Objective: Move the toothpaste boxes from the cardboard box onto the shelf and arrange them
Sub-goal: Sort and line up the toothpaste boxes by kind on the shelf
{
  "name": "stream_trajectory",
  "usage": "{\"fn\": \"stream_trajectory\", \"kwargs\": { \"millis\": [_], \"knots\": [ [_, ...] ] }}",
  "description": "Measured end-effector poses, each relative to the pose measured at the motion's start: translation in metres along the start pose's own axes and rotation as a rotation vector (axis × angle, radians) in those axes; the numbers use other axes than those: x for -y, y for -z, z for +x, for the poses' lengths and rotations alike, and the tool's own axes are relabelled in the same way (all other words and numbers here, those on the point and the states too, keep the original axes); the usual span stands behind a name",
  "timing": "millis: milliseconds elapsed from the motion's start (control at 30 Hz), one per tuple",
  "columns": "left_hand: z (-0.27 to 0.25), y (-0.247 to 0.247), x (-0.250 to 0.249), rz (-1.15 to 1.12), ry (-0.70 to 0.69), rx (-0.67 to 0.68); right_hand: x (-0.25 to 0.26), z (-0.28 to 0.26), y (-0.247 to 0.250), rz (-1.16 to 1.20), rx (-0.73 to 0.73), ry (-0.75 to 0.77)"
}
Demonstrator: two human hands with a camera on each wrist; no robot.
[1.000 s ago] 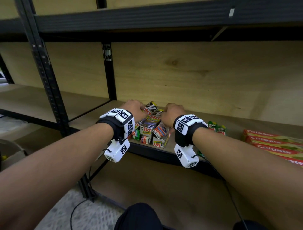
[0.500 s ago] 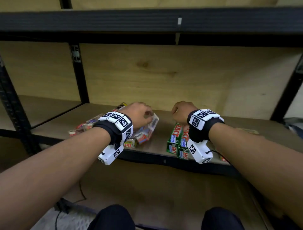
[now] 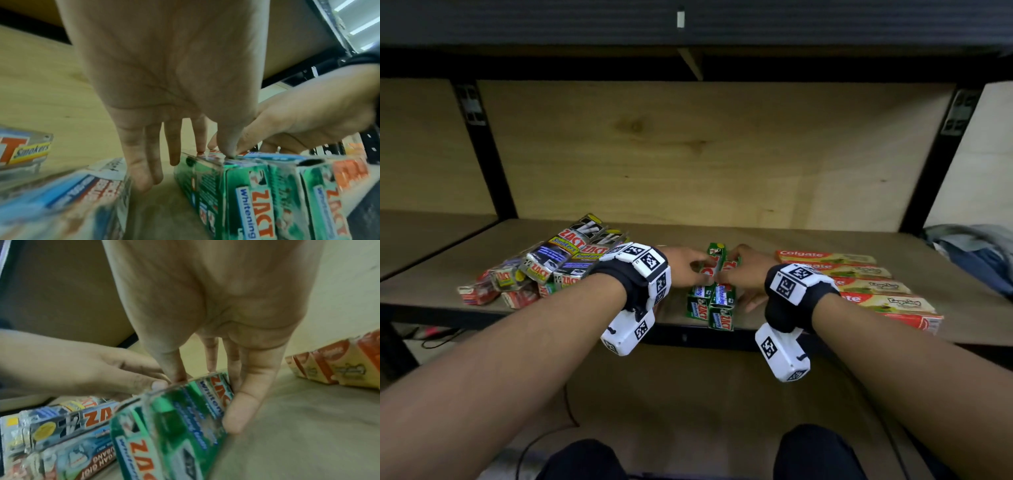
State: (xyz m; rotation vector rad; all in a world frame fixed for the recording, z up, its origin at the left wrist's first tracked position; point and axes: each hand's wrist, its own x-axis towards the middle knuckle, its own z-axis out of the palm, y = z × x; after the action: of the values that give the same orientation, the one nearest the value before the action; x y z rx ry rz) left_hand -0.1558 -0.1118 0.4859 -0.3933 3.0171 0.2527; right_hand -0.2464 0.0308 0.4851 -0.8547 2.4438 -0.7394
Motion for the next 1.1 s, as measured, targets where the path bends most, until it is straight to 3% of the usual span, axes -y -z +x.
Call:
{"fn": "stream_trajectory", "kwargs": {
  "millis": [167,300,467,600,700,967,1100],
  "knots": [
    [0.002,-0.007,0.007,-0.094,0.021,0.009,0.002,0.002,0.005,0.132,0.048,-0.041],
    [-0.011,0.005,0.013,-0.082,0.028,0.106,0.005,0.004,0.004,0.057,0.046,-0.015],
    [-0.029,0.017,0.023,-0.053,-0.075,0.16,0.013,0.007,0.009,-0.1,0.086,0.073],
    [-0.034,0.012,0.027,0.103,-0.132,0.025,0.023,0.012,0.013,-0.255,0.115,0.139],
    [-0.033,-0.004,0.03,0.096,-0.162,-0.061,0.024,0.022,0.012,-0.372,0.079,0.167],
    [-0.029,-0.02,0.032,-0.001,-0.175,-0.222,0.018,0.056,-0.005,-0.533,-0.221,0.332],
    [-0.03,-0.021,0.022,-0.049,-0.111,-0.283,0.02,0.059,-0.001,-0.602,-0.13,0.353]
  ]
}}
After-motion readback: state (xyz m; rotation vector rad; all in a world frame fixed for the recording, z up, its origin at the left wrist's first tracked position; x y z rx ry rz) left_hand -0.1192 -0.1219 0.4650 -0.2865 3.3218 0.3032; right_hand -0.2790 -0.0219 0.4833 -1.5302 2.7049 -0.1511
